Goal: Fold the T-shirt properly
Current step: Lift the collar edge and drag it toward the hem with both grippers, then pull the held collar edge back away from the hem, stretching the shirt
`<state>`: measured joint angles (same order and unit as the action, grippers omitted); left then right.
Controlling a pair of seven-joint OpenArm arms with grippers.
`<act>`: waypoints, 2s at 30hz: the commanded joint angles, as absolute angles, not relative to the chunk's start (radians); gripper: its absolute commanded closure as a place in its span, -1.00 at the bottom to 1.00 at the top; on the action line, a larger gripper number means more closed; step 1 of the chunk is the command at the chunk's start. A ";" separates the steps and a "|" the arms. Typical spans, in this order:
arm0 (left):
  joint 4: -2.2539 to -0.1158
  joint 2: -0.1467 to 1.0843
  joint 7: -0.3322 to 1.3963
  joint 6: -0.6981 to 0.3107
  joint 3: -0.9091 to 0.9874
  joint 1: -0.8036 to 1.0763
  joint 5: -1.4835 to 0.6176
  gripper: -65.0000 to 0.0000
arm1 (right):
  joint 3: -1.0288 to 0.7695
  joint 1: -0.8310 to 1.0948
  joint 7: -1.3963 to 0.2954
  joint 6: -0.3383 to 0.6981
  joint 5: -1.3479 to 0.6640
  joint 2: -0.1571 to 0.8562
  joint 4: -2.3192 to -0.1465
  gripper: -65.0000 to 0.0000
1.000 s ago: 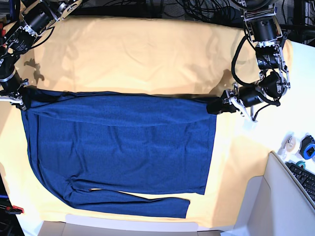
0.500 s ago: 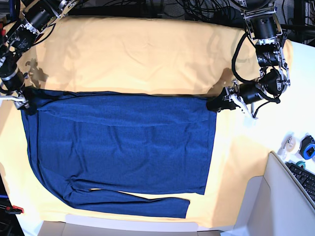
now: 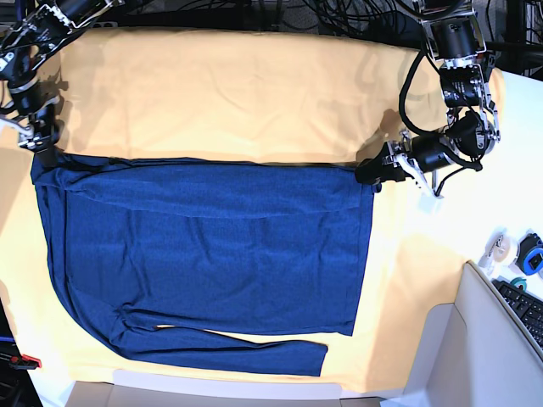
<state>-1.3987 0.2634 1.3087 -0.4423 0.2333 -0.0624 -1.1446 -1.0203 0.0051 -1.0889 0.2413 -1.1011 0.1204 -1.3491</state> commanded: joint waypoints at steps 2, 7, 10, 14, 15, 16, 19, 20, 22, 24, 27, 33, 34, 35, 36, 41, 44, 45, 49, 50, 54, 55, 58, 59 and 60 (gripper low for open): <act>-1.415 0.277 1.303 -0.446 0.234 -0.081 -1.168 0.41 | -1.024 -0.024 -1.081 0.211 -1.130 0.131 -1.314 -0.18; -1.415 0.275 1.303 -0.446 0.234 -0.081 -1.168 0.41 | -1.024 -0.073 -1.078 0.125 -1.129 0.130 -1.253 -0.19; -1.415 0.275 1.303 -0.446 0.234 -0.081 -1.168 0.41 | -1.021 -0.094 -1.036 0.093 -1.110 0.130 -1.251 -0.19; -1.415 0.274 1.303 -0.446 0.234 -0.081 -1.170 0.41 | -1.021 -0.140 -1.007 0.039 -1.049 0.130 -1.253 -0.19; -1.415 0.274 1.305 -0.446 0.234 -0.081 -1.170 0.41 | -1.021 -0.151 -1.004 0.024 -1.035 0.130 -1.253 -0.19; -1.415 0.274 1.308 -0.446 0.234 -0.081 -1.171 0.41 | -1.021 -0.160 -1.004 0.007 -1.023 0.127 -1.253 -0.19; -1.415 0.274 1.314 -0.446 0.234 -0.081 -1.173 0.41 | -1.020 -0.185 -1.009 -0.053 -0.981 0.108 -1.260 -0.19; -1.415 0.274 1.314 -0.446 0.234 -0.081 -1.173 0.41 | -1.018 -0.189 -1.010 -0.071 -0.967 0.104 -1.262 -0.19; -1.415 0.274 1.316 -0.444 0.234 -0.081 -1.173 0.41 | -0.992 -0.202 -1.009 -0.111 -0.946 0.104 -1.262 -0.19; -1.415 0.275 1.317 -0.444 0.234 -0.081 -1.173 0.41 | -0.955 -0.202 -1.007 -0.143 -0.941 0.105 -1.264 -0.19; -1.415 0.275 1.340 -0.444 0.243 -0.081 -1.173 0.41 | -0.918 -0.202 -1.006 -0.159 -0.943 0.108 -1.264 -0.18; -1.477 0.277 1.368 -0.443 0.243 -0.081 -1.170 0.41 | -0.914 -0.211 -1.009 -0.157 -0.943 0.108 -1.259 0.72; -1.478 0.278 1.368 -0.441 0.243 -0.081 -1.170 0.41 | -0.914 -0.211 -1.010 -0.157 -0.943 0.108 -1.256 0.93; -1.478 0.292 1.368 -0.437 0.245 -0.081 -1.170 0.41 | -0.914 -0.209 -1.010 -0.157 -0.943 0.108 -1.254 1.00; -1.478 0.305 1.366 -0.412 0.245 -0.079 -1.170 0.40 | -0.912 -0.208 -1.010 -0.157 -0.943 0.108 -1.254 1.00; -1.478 0.315 1.360 -0.311 0.246 -0.067 -1.170 0.36 | -0.912 -0.206 -1.010 -0.157 -0.941 0.108 -1.254 1.00; -1.478 0.315 1.359 -0.289 0.246 -0.067 -1.168 0.27 | -0.912 -0.206 -1.010 -0.157 -0.941 0.110 -1.259 1.00; -1.475 0.315 1.359 -0.271 0.246 -0.067 -1.168 0.26 | -0.912 -0.206 -1.010 -0.157 -0.941 0.110 -1.259 1.00; -1.408 0.315 1.359 -0.251 0.246 -0.073 -1.168 0.24 | -0.912 -0.206 -1.010 -0.157 -0.941 0.110 -1.257 1.00; -1.383 0.315 1.359 -0.251 0.246 -0.076 -1.168 0.24 | -0.912 -0.206 -1.010 -0.157 -0.941 0.110 -1.257 1.00; -1.302 0.314 1.314 -0.249 0.234 -0.099 -1.168 0.25 | -0.912 -0.206 -1.010 -0.157 -0.941 0.110 -1.257 1.00; -1.277 0.314 1.303 -0.249 0.234 -0.110 -1.168 0.25 | -0.912 -0.206 -1.010 -0.157 -0.941 0.110 -1.259 1.00; -1.221 0.314 1.291 -0.249 0.234 -0.120 -1.168 0.24 | -0.912 -0.206 -1.010 -0.157 -0.941 0.110 -1.259 1.00; -1.214 0.314 1.290 -0.249 0.234 -0.128 -1.168 0.24 | -0.912 -0.206 -1.010 -0.157 -0.941 0.110 -1.259 1.00; -1.213 0.314 1.290 -0.249 0.234 -0.140 -1.168 0.24 | -0.912 -0.206 -1.010 -0.157 -0.941 0.110 -1.259 1.00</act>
<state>-1.1999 0.2989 1.2835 -0.2535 0.2310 -0.1192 -1.1606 -0.9146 -0.2077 -1.0012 -0.1459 -0.9417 0.1101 -1.2591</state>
